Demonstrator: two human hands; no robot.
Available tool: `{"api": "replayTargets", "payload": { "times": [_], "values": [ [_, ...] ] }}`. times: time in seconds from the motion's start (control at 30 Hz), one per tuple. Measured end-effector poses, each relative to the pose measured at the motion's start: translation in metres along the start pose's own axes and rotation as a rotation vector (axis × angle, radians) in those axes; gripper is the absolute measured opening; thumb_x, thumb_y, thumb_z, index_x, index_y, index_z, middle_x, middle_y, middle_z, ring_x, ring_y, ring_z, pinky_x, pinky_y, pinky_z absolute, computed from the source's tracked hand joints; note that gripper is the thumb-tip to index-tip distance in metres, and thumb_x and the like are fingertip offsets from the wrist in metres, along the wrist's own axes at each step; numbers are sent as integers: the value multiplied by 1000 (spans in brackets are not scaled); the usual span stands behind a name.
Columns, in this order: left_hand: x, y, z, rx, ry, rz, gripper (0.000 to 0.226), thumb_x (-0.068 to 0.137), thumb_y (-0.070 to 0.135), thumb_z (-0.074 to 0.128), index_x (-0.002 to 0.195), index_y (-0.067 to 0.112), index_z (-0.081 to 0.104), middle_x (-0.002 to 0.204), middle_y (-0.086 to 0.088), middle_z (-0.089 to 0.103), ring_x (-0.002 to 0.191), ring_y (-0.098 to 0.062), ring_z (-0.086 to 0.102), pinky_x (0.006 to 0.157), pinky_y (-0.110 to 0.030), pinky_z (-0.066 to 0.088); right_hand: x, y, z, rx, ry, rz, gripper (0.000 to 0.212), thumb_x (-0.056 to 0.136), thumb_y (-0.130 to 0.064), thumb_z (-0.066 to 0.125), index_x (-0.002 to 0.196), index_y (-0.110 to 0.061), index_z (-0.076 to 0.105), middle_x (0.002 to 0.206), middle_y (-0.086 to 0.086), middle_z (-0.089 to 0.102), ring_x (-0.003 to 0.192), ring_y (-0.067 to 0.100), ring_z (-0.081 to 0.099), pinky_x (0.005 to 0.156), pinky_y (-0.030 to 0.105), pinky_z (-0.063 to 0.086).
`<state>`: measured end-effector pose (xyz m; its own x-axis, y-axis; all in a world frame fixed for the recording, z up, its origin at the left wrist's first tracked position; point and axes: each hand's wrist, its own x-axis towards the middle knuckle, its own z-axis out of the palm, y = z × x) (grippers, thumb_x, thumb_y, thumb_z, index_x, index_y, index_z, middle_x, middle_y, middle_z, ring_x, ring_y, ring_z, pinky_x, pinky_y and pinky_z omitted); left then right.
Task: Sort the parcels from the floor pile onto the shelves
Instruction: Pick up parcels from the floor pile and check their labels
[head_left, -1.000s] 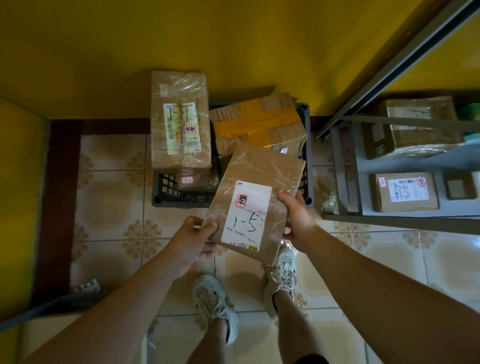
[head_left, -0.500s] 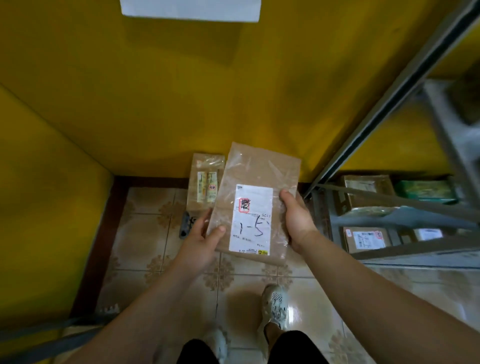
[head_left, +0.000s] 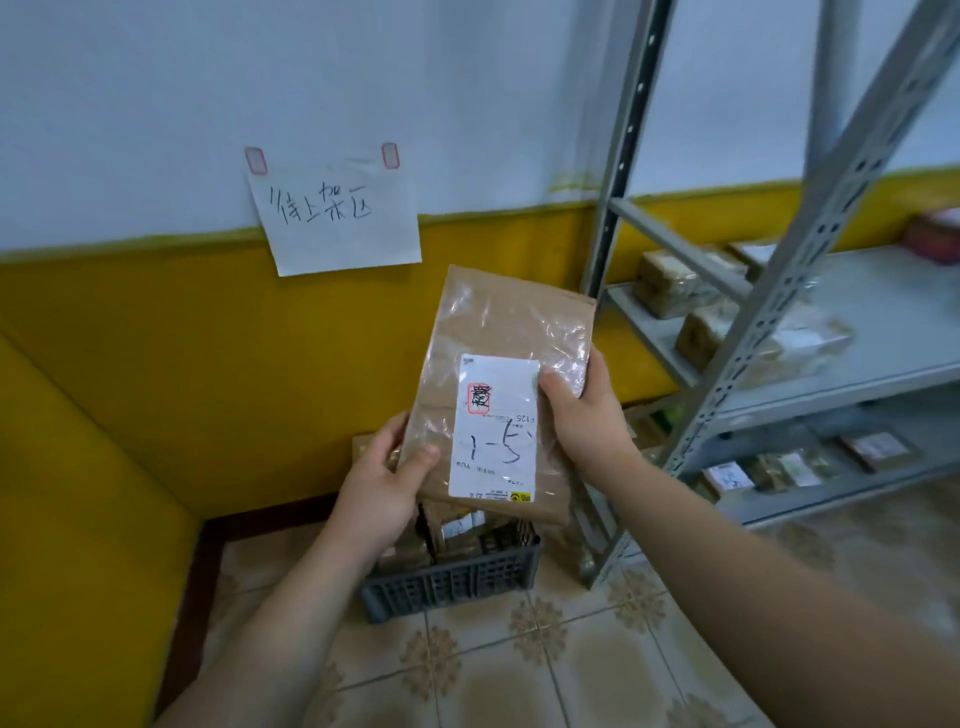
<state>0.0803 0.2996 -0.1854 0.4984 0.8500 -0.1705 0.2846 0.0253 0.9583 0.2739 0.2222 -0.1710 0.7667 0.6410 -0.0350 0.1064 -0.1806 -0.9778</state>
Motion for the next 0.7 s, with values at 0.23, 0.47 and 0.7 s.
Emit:
{"api": "replayTargets", "payload": {
  "times": [0.23,0.47,0.7],
  "values": [
    [-67,50,56,-8,-120,132,63,75,63,63,133,47,43,122,12,62,107,-16,65,94,-49,52,-56,-24,-107,-77,154,-115,45,97,-36,57,139,-32,40,117,-11,56,105,13,55,84,28,41],
    [-139,87,207,-25,-302,208,52,91,39,61,140,32,43,124,4,62,101,-10,63,87,-36,55,-110,-2,-289,-158,357,-103,72,93,-44,57,153,-37,18,138,-3,51,117,23,54,97,40,45],
    [-201,123,372,-21,-540,221,41,96,29,57,135,33,47,114,5,67,91,-10,69,77,-32,59,-159,29,-474,-225,536,-40,77,92,-48,55,153,-40,8,142,-1,47,117,24,54,99,44,46]
  ]
}}
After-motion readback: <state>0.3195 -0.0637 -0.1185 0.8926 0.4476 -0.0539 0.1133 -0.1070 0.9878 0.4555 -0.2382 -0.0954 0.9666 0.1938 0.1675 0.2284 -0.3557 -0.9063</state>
